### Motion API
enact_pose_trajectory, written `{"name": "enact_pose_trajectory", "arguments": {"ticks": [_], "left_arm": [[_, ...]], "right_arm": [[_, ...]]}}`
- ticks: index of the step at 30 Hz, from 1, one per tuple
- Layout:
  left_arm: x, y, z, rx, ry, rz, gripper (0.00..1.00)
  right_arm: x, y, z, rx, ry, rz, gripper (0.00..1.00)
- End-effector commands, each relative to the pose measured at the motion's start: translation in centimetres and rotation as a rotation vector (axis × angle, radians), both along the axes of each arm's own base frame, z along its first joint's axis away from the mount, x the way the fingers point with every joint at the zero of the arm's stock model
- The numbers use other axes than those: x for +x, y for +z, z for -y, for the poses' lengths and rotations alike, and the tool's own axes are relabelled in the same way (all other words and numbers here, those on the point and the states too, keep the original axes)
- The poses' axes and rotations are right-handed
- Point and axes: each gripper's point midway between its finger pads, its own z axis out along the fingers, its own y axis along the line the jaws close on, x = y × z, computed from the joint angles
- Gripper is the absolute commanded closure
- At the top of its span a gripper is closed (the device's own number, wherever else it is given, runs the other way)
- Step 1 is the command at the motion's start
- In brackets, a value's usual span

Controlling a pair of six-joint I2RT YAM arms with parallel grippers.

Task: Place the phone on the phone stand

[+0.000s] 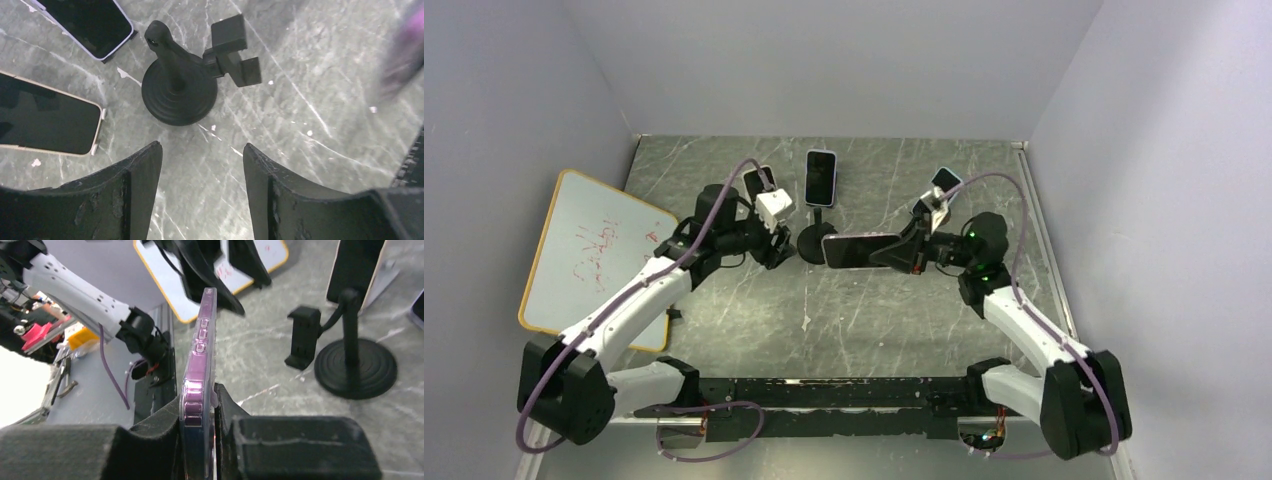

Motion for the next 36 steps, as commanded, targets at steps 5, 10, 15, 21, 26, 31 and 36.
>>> {"name": "enact_pose_trajectory", "arguments": {"ticks": [5,10,15,21,26,31,36], "left_arm": [[3.9,-4.6,0.8,-0.005,-0.022,0.15,0.34],[5.5,-5.2,2.2,-0.054,-0.051,0.199,0.27],[7.4,-5.4,4.6,-0.152,-0.102,0.242,0.16],[8.8,-8.3,6.4,-0.226,-0.122,0.193,0.11],[10.1,-8.9,7.2,-0.28,-0.099,0.185,0.12],[10.7,-9.3,7.9,-0.328,-0.098,0.173,0.12],[10.6,-10.5,9.0,-0.372,-0.148,0.132,0.32]], "right_arm": [[-1.5,9.4,1.5,0.135,-0.02,0.226,1.0],[-2.7,10.3,1.6,0.133,0.041,0.272,1.0],[-2.4,10.0,1.4,0.125,0.061,0.26,1.0],[-2.3,10.2,1.5,0.116,0.057,0.27,1.0],[-2.1,9.5,1.3,0.112,0.069,0.249,1.0],[-1.4,8.5,1.1,0.105,0.08,0.219,1.0],[-0.1,7.1,0.9,0.094,0.051,0.196,1.0]]}}
